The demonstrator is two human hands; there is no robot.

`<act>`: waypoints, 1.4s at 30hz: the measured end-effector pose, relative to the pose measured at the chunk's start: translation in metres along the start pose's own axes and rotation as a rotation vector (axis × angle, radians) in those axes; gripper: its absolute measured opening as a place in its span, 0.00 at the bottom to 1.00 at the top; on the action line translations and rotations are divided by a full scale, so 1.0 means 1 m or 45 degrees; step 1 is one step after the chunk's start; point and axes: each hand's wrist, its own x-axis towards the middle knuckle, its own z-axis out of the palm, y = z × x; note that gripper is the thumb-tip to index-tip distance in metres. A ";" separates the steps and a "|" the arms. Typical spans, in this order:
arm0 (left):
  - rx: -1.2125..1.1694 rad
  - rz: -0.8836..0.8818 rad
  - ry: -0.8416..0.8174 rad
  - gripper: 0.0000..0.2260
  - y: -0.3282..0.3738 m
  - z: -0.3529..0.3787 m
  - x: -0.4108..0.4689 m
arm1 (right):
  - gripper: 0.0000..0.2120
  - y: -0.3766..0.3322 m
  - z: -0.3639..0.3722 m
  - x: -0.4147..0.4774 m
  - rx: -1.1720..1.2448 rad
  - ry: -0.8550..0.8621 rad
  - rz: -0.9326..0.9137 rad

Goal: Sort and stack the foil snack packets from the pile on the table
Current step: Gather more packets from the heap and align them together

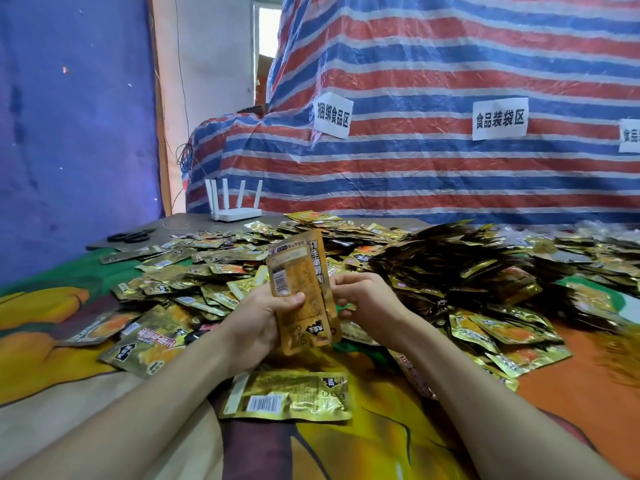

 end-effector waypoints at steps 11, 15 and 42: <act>-0.075 -0.031 -0.056 0.18 0.004 0.002 -0.006 | 0.13 0.003 -0.004 -0.002 0.099 -0.154 0.028; -0.107 -0.047 -0.102 0.19 0.005 0.002 -0.008 | 0.07 0.001 -0.002 -0.006 0.091 -0.255 0.037; -0.410 -0.080 0.033 0.12 0.007 -0.011 -0.002 | 0.06 -0.006 -0.007 -0.006 1.206 -0.202 0.054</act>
